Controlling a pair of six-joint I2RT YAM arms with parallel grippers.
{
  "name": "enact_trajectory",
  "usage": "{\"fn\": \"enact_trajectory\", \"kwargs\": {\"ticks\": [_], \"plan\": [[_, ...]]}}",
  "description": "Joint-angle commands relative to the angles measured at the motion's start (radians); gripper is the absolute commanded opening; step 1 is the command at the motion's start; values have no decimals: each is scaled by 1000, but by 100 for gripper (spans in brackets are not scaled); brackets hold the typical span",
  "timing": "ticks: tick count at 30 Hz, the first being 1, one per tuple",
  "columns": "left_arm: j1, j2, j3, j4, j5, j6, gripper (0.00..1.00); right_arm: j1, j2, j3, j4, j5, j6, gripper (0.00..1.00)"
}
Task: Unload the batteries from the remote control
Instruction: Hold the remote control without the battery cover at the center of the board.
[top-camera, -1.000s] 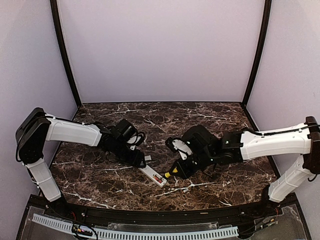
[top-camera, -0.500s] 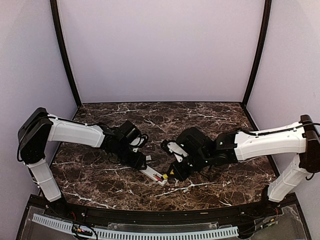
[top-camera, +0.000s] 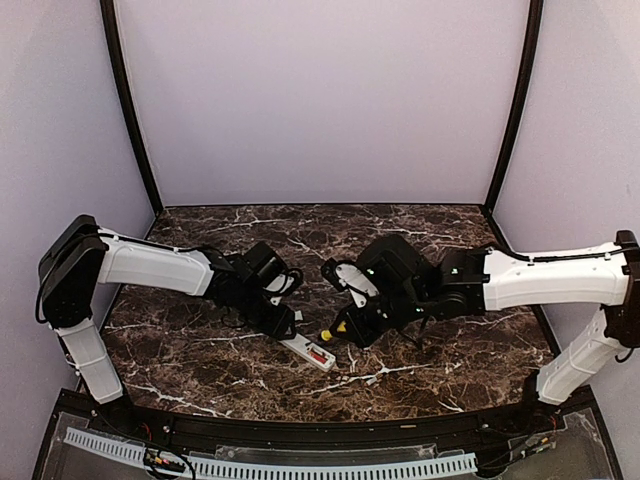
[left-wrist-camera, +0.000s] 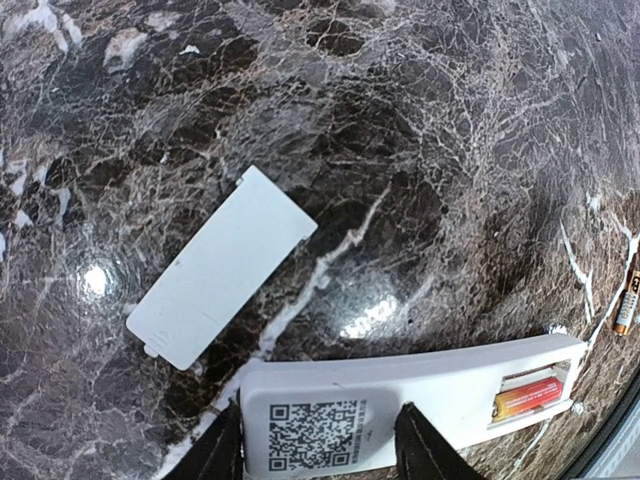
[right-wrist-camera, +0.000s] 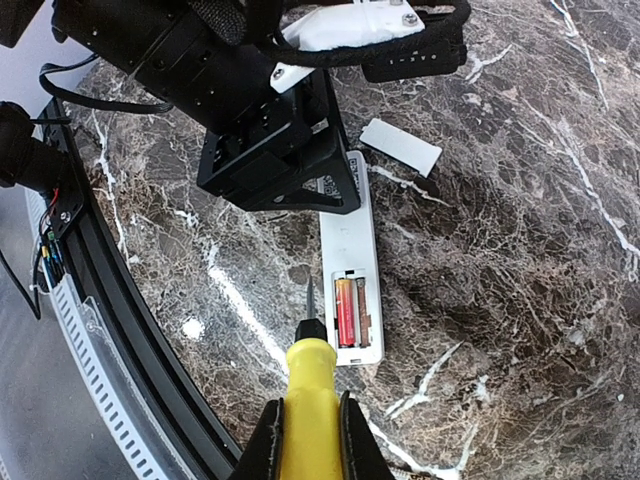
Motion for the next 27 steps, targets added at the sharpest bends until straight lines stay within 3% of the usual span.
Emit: {"fn": "enact_trajectory", "kwargs": {"ticks": [1, 27], "plan": [[-12, 27, 0, -52, -30, 24, 51, 7, 9, 7, -4, 19, -18, 0], [-19, 35, 2, -60, -35, 26, 49, 7, 58, -50, 9, 19, -25, 0]]}}
